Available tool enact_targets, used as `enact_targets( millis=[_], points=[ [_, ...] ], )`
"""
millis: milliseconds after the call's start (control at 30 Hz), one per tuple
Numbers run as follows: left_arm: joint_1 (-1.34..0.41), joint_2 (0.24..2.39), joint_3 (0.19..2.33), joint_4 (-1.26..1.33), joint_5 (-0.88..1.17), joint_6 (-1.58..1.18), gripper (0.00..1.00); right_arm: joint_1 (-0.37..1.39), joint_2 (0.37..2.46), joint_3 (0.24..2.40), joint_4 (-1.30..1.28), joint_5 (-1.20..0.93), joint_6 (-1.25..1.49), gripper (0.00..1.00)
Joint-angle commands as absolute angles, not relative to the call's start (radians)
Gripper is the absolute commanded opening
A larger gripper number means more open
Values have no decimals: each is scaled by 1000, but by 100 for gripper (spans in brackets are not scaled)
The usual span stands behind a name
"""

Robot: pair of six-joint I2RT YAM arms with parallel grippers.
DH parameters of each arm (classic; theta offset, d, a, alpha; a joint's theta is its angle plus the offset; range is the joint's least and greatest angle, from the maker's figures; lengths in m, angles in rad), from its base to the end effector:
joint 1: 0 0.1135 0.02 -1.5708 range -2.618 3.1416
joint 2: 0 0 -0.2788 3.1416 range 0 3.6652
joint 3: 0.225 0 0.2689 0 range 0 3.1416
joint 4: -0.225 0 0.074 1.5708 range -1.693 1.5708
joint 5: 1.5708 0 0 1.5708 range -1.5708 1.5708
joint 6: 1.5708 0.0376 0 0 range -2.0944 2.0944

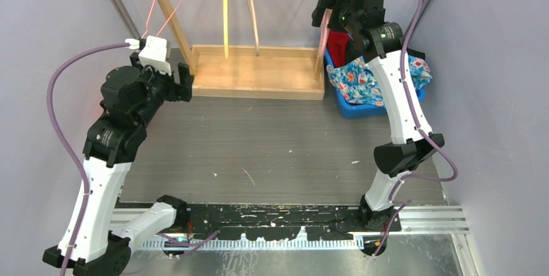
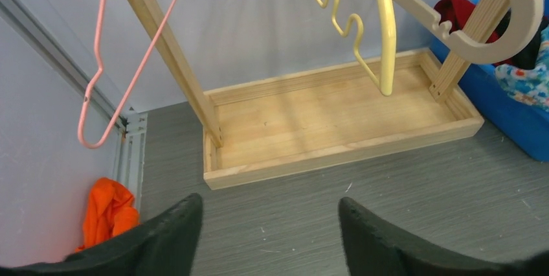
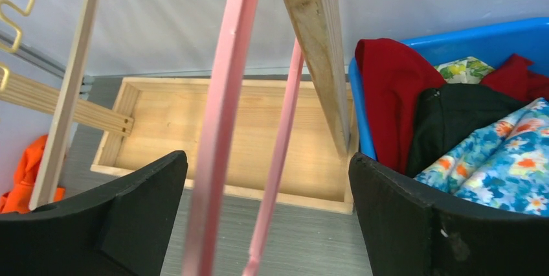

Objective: Remove the skirt from the hanger
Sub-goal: Place the hanger at the clothesline.

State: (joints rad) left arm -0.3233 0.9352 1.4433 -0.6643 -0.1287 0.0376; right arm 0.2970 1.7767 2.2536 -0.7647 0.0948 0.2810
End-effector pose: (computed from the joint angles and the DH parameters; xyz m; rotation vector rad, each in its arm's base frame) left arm 0.1573 -0.0476 0.5005 0.2160 1.7131 -0.0999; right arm 0.3732 0.1105 0.5284 0.0512 1.8682 0.3126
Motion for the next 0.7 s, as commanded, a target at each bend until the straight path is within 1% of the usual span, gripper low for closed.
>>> enact_targets(
  millis=[0, 33, 67, 233, 300, 367, 467, 533, 567, 667],
  points=[
    [-324, 956, 1448, -652, -116, 48, 84, 296, 1677, 2234, -703, 139, 210, 100],
    [-325, 959, 1445, -653, -122, 44, 98, 296, 1667, 2223, -700, 158, 197, 100],
    [-324, 962, 1442, -655, -128, 38, 100, 296, 1658, 2218, -698, 177, 181, 100],
    [-325, 971, 1395, -679, -126, -23, 99, 296, 1606, 2153, -666, 295, 89, 100],
    [-324, 990, 1380, -700, -113, -51, 99, 296, 1581, 2095, -636, 366, 52, 100],
    [-324, 1020, 1375, -724, -110, -74, 99, 295, 1543, 1990, -557, 439, 6, 100],
    [-325, 1061, 1382, -756, -112, -103, 99, 296, 1471, 1832, -413, 445, -67, 100],
    [-324, 1073, 1379, -759, -122, -114, 99, 294, 1461, 1816, -401, 451, -23, 100],
    [-324, 1074, 1374, -755, -126, -114, 99, 294, 1458, 1820, -413, 434, -10, 100],
    [-324, 1066, 1350, -727, -147, -118, 99, 295, 1429, 1780, -399, 297, -31, 100]
  ],
)
